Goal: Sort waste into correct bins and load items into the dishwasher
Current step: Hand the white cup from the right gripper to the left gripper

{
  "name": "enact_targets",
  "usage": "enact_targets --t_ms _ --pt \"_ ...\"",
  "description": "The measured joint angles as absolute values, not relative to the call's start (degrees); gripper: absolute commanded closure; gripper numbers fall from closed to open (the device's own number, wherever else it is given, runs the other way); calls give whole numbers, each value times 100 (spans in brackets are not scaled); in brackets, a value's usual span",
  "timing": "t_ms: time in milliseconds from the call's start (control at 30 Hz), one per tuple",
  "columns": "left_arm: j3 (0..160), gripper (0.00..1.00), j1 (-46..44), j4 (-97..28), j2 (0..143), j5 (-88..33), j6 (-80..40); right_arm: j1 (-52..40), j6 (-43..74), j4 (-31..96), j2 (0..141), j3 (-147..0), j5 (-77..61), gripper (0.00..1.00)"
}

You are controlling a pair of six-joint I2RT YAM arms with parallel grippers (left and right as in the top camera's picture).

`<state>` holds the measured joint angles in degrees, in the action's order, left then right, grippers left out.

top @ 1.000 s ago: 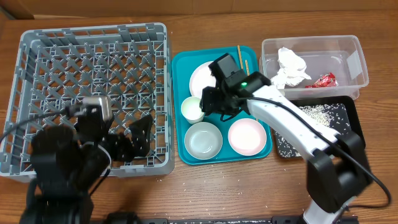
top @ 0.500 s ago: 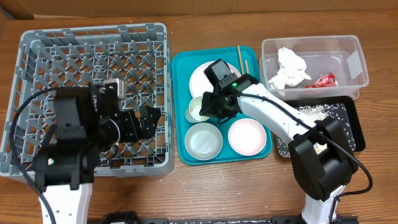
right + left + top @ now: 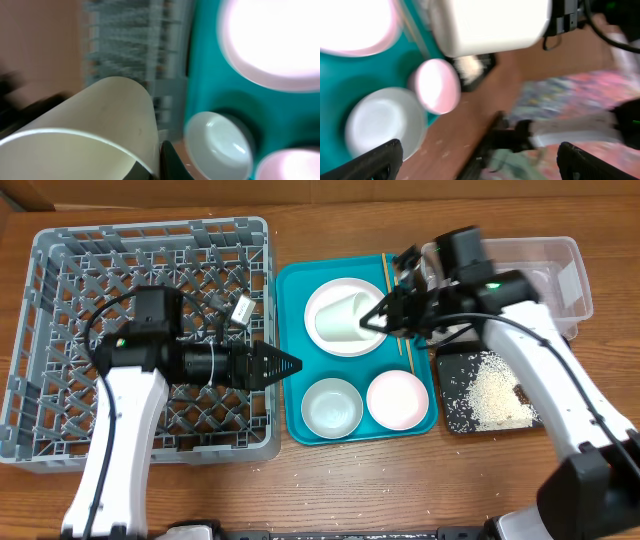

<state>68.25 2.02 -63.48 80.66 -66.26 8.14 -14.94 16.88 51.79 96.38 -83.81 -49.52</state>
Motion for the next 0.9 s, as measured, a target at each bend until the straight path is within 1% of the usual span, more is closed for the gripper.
enact_targets --t_ms 167,267,367,500,667,767,900 --pt "6825 0 202 -6346 8779 -8012 1479 -1337 1133 5004 9596 -8370 -6248 96" --pt "6825 0 202 -6372 9089 -8464 1678 -1490 969 4762 9596 -8217 -6729 96" --pt "6825 0 202 -6438 9251 -8665 1765 -1699 906 4650 9598 -8042 -6938 96" --pt "6825 0 202 -6484 9271 -8818 1802 -1957 1105 4272 9607 -7852 -6943 96" --pt "6827 10 202 -6628 9271 -8895 1804 -2121 1782 3420 9625 -7570 -6705 96" --pt "6827 11 202 -6698 9271 -8917 1804 -2322 2351 2849 9651 -7531 -6366 96" --pt "6827 12 202 -6746 9271 -8914 1806 -2510 2720 2609 9684 -7531 -6158 96"
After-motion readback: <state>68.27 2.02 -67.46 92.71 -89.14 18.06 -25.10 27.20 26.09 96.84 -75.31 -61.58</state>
